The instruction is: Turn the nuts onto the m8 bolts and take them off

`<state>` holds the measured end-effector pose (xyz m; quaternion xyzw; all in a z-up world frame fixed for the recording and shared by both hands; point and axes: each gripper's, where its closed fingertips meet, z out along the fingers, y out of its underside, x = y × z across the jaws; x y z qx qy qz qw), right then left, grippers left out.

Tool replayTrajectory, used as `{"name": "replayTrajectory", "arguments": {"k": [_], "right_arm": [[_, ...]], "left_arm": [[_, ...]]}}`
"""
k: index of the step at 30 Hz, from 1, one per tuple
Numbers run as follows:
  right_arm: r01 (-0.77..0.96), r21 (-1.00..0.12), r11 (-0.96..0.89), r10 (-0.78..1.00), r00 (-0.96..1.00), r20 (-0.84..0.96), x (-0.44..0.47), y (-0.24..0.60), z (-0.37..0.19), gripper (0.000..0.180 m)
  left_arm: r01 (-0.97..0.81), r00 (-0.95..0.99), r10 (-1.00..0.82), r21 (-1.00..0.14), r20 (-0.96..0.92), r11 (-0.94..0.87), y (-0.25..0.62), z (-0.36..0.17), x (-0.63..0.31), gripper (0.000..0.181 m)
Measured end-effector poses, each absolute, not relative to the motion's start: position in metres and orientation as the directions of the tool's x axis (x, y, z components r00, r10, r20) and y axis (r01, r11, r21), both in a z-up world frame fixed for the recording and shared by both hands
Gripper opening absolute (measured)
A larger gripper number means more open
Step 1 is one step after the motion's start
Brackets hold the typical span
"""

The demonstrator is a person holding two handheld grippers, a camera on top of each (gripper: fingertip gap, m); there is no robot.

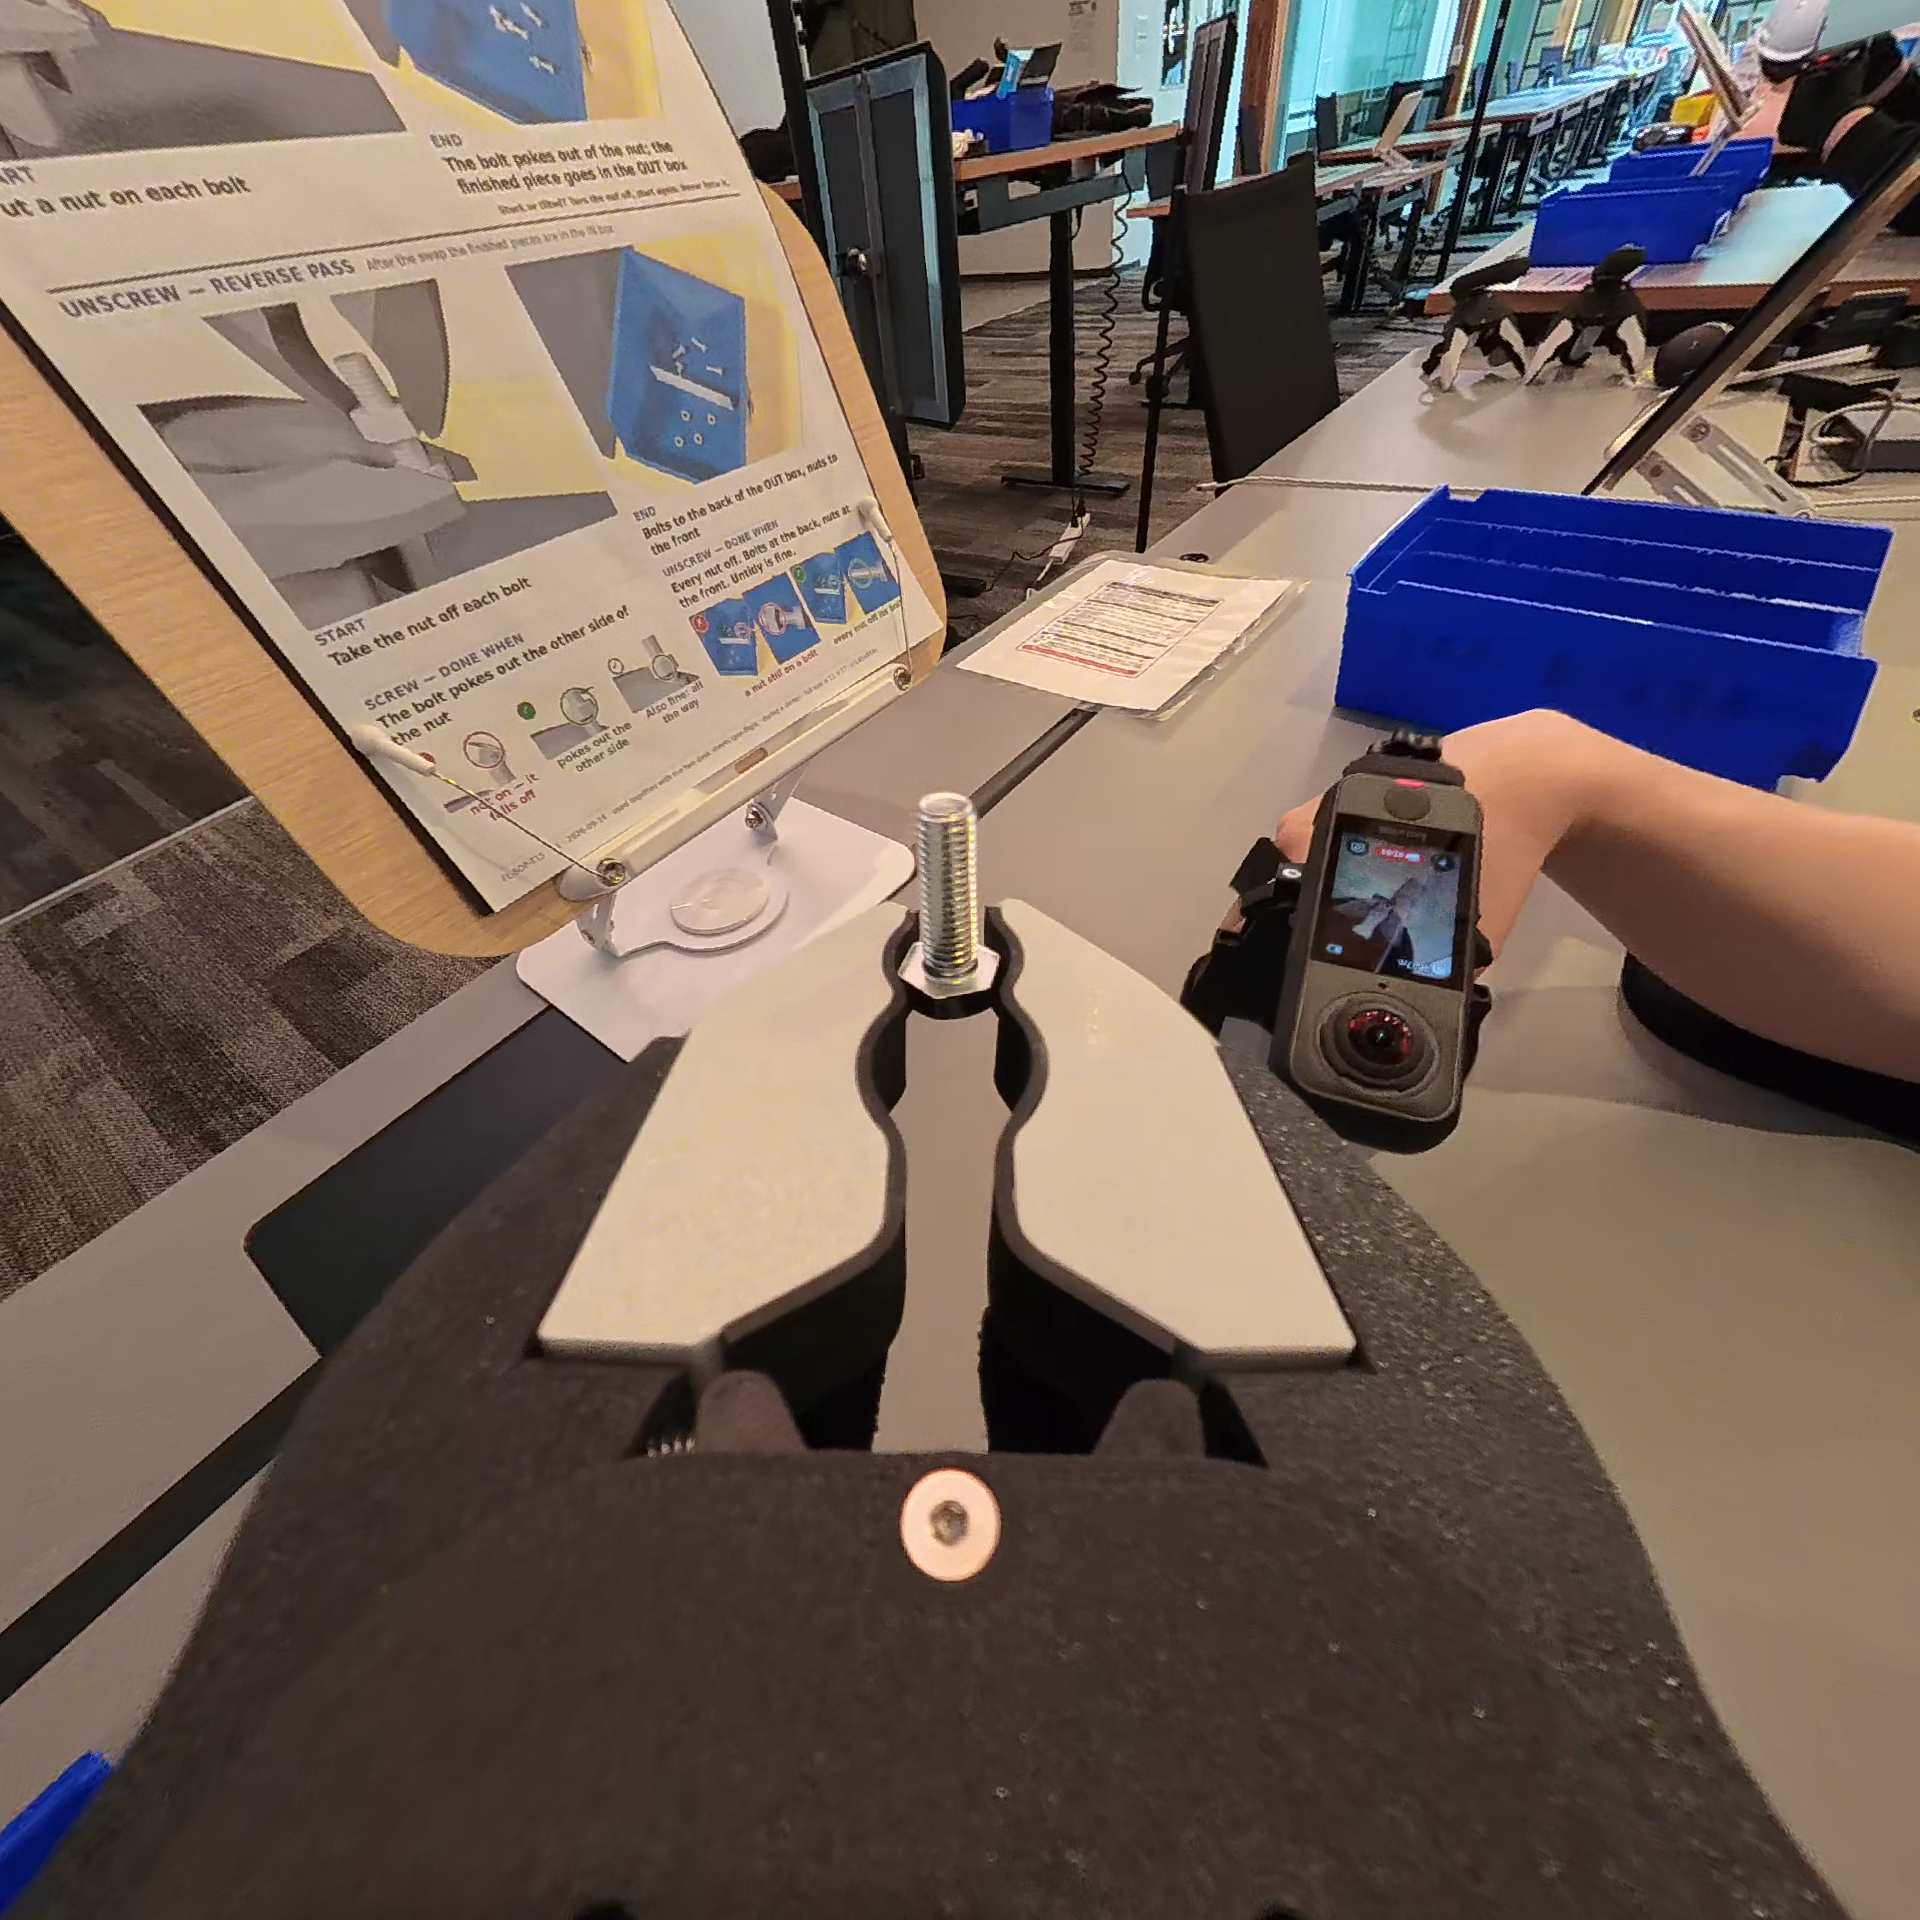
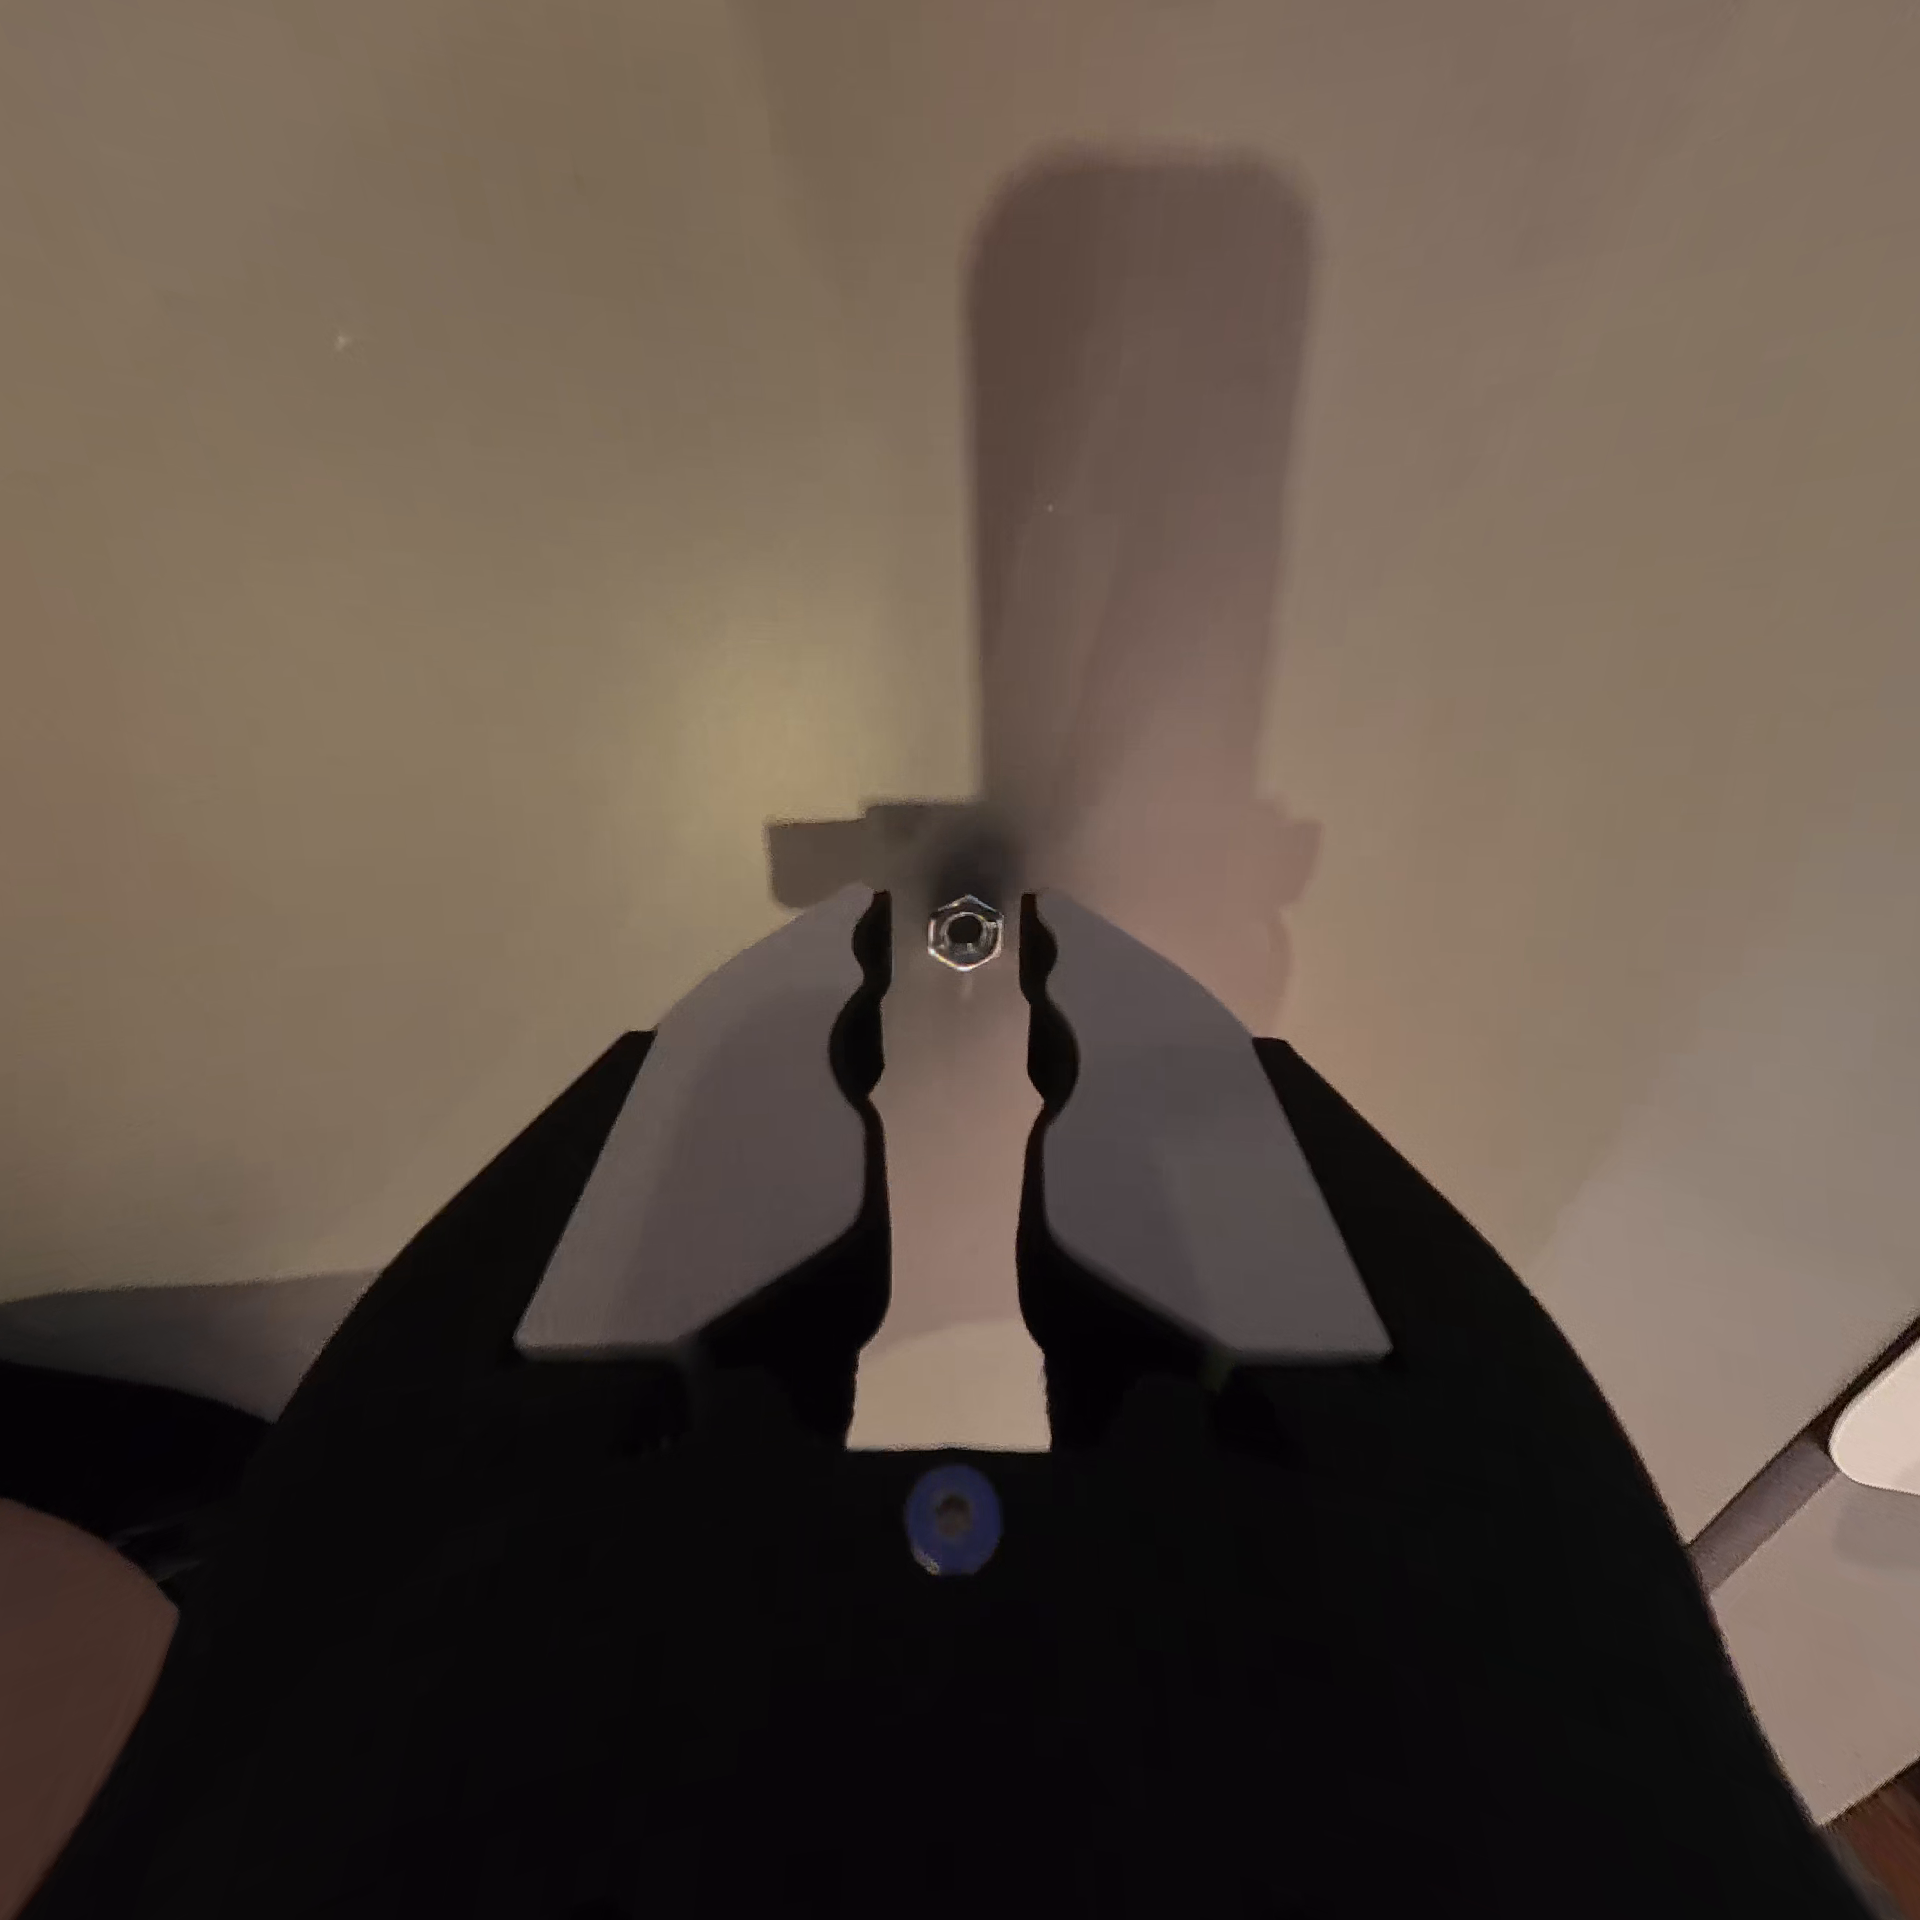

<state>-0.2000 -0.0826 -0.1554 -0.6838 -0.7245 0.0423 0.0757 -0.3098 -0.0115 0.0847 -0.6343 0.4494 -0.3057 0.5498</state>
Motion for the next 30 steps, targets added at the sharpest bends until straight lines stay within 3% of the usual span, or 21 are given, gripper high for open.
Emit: {"name": "replayTrajectory", "arguments": {"k": [6,30], "right_arm": [[0.991,-0.123,0.059,0.998,-0.055,0.036,-0.195,-0.082,-0.162,0.021],[0.990,-0.136,0.039,0.999,-0.038,0.008,-0.193,-0.082,-0.162,0.014]], "left_arm": [[-0.240,0.393,-0.914,-0.971,-0.106,0.009,-0.014,0.084,-0.306,0.012],[-0.271,0.337,-0.934,-0.962,-0.118,0.024,-0.021,0.078,-0.291,0.012]]}}
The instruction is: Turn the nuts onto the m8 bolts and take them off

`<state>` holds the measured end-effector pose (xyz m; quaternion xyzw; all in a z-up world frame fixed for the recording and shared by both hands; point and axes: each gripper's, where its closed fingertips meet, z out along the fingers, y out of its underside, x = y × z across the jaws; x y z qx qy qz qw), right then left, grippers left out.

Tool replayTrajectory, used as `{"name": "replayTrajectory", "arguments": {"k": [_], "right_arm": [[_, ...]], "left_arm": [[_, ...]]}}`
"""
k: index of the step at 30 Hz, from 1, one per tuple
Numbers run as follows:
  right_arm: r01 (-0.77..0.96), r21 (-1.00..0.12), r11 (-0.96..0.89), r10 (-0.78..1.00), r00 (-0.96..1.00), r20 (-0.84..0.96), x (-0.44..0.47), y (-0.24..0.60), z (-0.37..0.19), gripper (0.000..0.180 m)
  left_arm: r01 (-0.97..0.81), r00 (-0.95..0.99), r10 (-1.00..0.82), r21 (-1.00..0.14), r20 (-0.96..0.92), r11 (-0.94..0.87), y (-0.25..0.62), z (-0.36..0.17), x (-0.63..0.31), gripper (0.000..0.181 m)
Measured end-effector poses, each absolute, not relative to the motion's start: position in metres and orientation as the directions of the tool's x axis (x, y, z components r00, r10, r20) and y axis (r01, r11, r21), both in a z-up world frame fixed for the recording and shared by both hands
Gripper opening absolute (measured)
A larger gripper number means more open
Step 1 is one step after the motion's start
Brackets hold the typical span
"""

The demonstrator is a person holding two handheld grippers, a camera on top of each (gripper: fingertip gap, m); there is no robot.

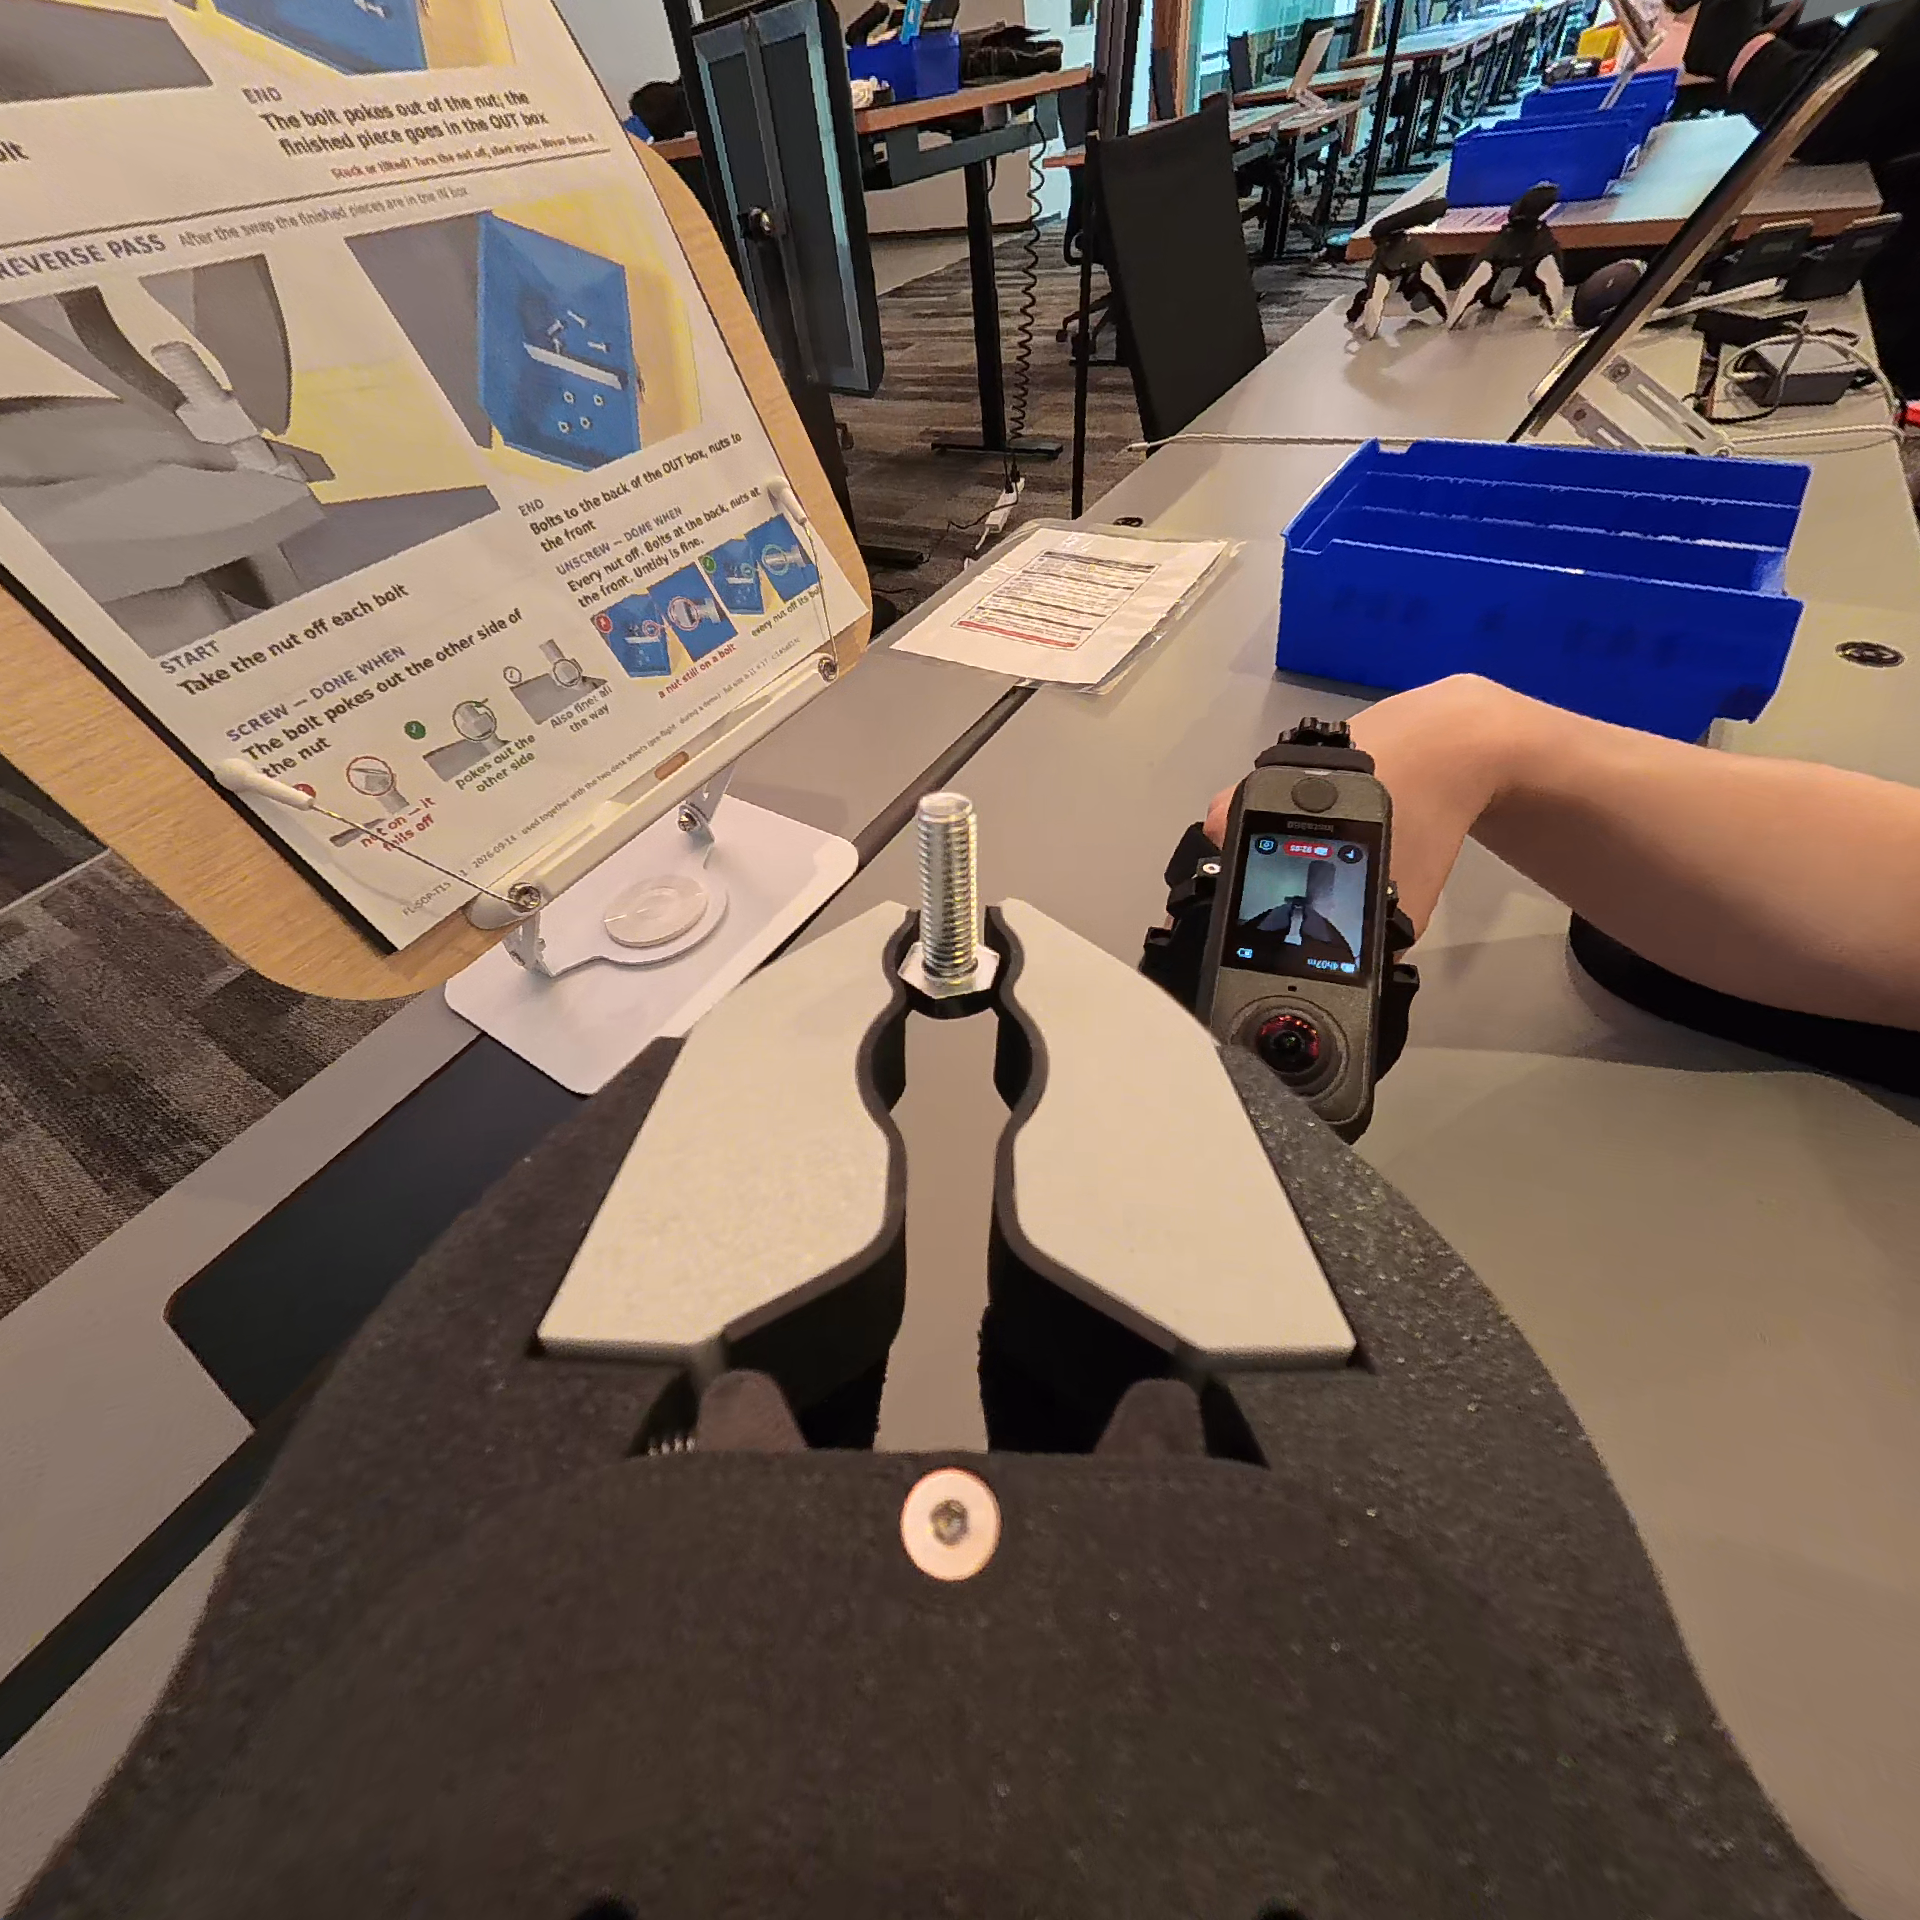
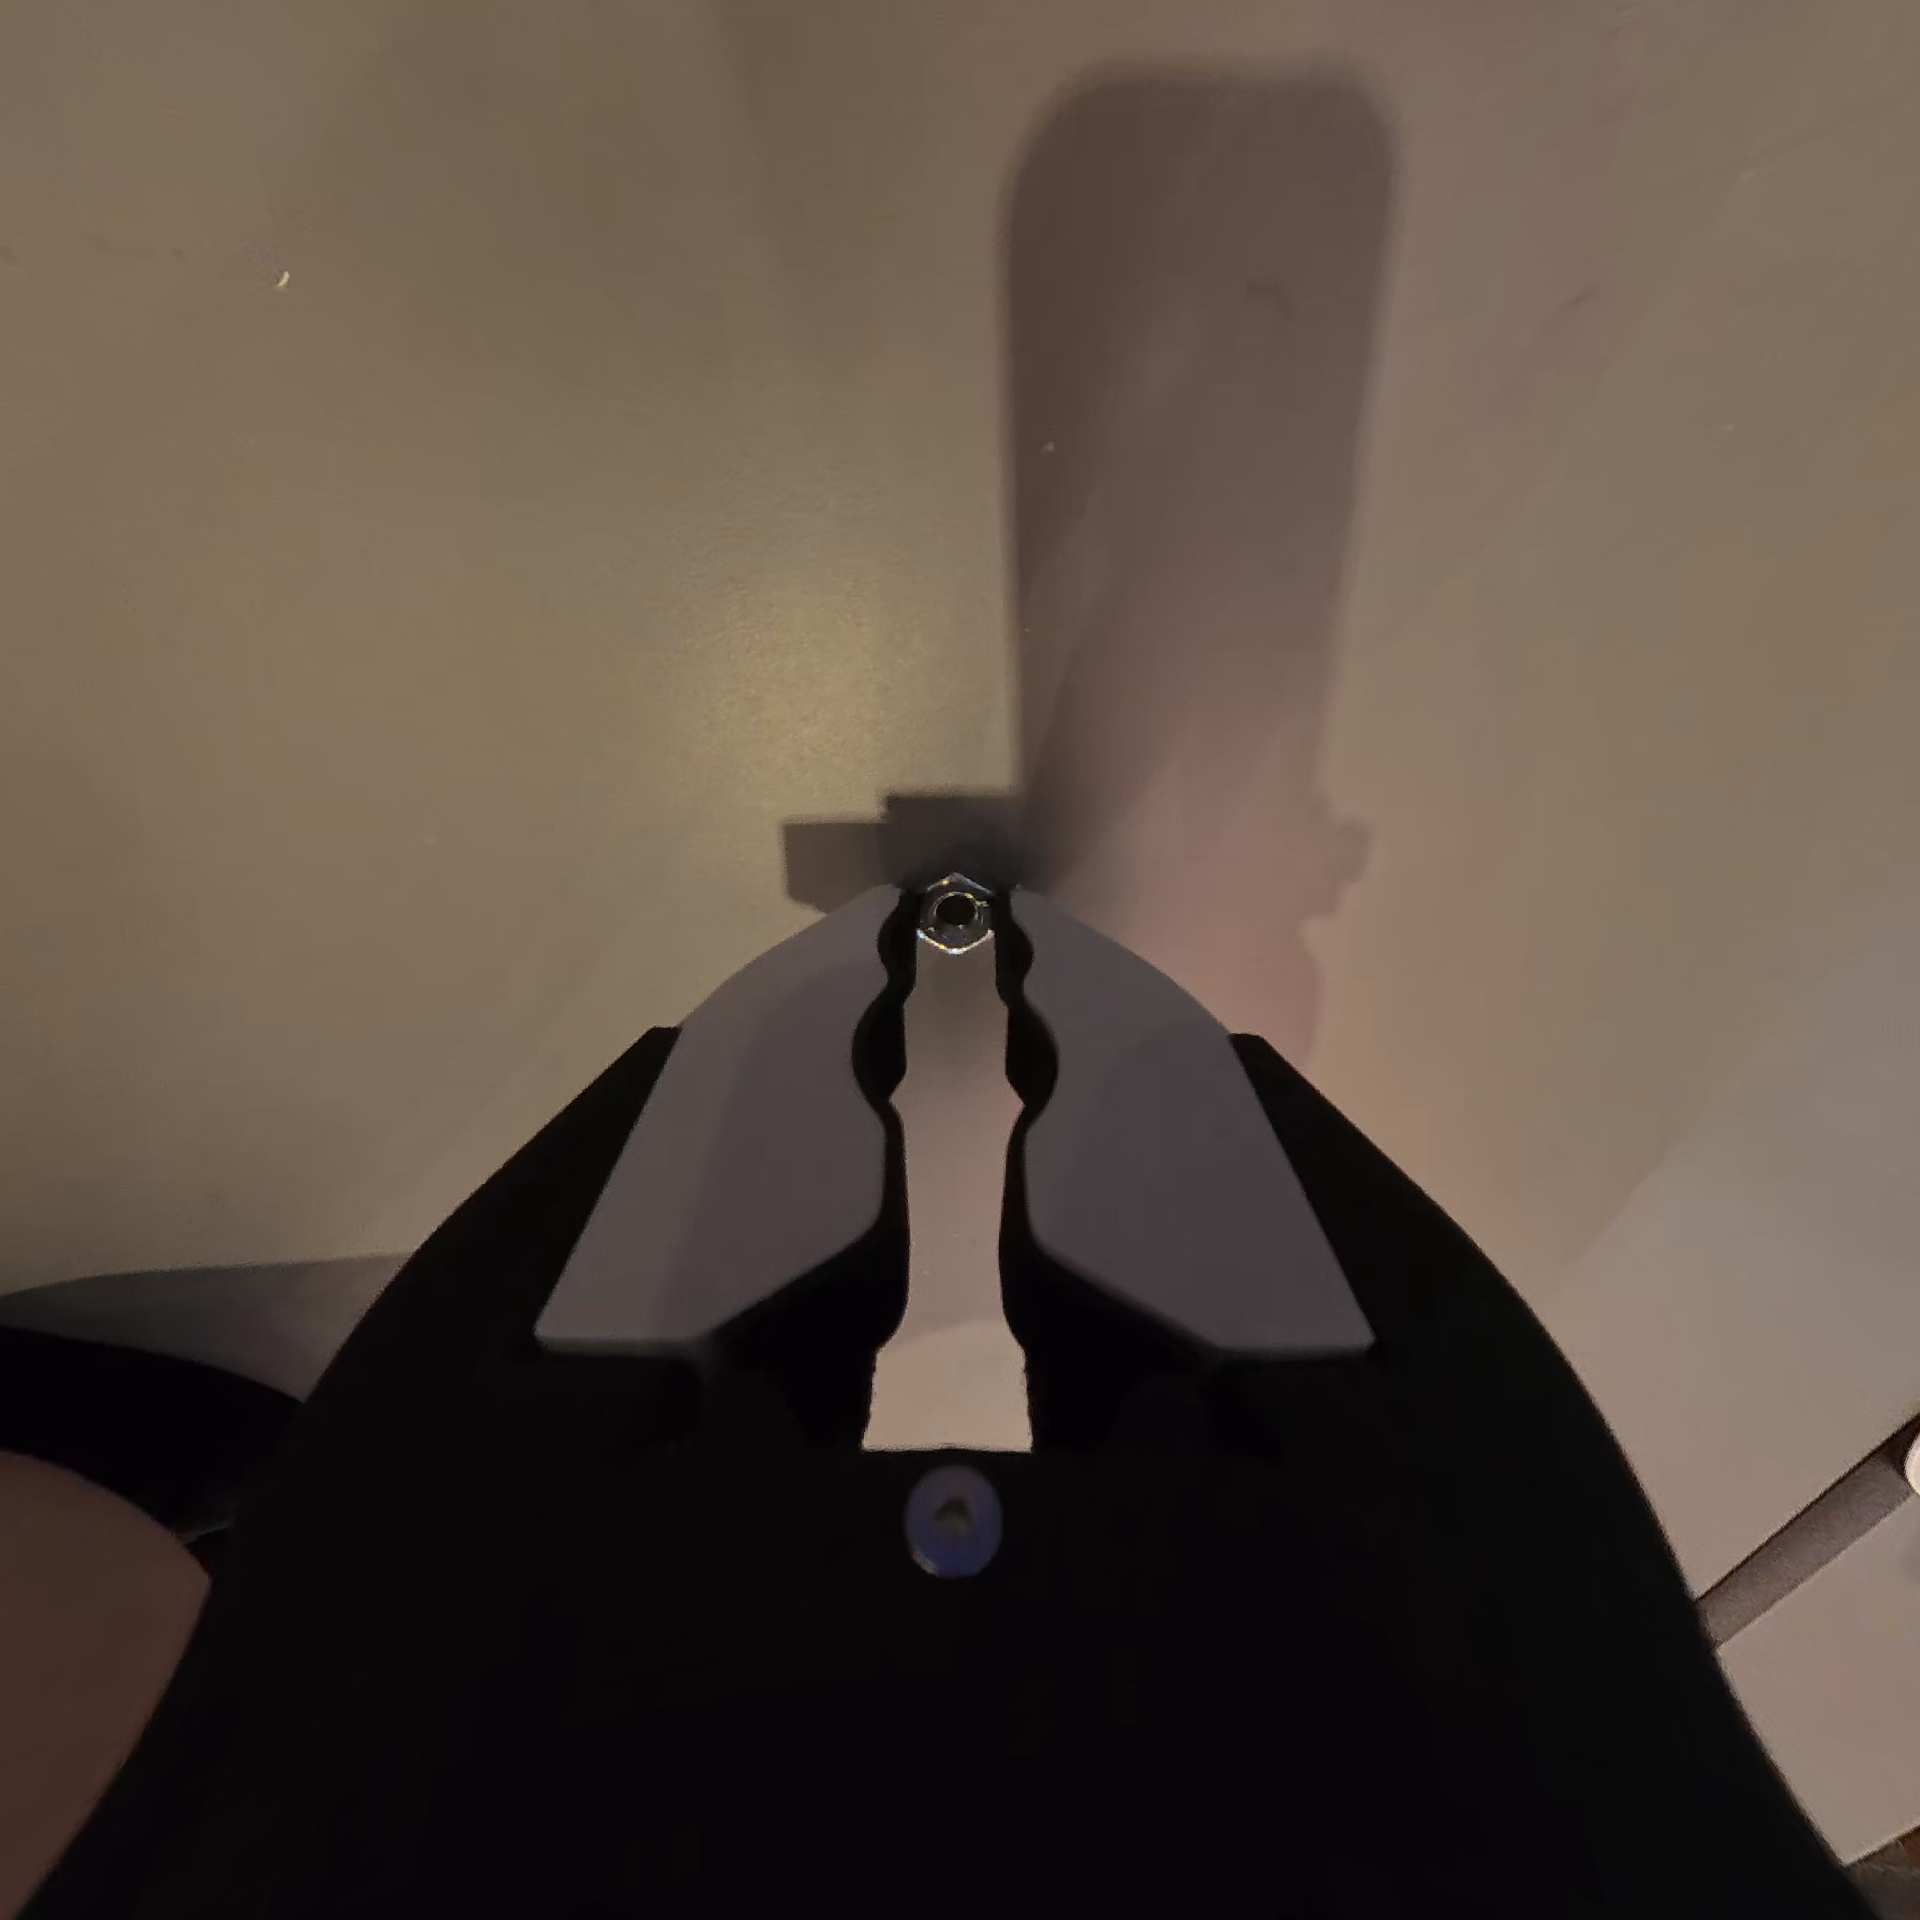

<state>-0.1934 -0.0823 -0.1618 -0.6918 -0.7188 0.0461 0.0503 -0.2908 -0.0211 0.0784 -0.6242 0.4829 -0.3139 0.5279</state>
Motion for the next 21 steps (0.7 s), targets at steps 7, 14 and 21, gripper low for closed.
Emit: {"name": "replayTrajectory", "arguments": {"k": [7,14,21], "right_arm": [[0.986,-0.163,0.031,0.999,-0.033,-0.014,-0.190,-0.087,-0.154,0.014],[0.909,-0.415,0.037,0.999,-0.039,0.005,-0.176,-0.115,-0.076,0.014],[0.823,-0.562,0.082,0.971,0.061,0.231,-0.151,-0.105,-0.016,0.014]], "left_arm": [[-0.335,0.267,-0.955,-0.942,-0.130,0.035,-0.021,0.056,-0.277,0.012],[-0.400,0.114,-0.992,-0.917,-0.049,0.000,-0.020,0.005,-0.240,0.012],[-0.476,-0.088,-0.996,-0.879,0.027,0.018,-0.050,-0.037,-0.189,0.011]]}}
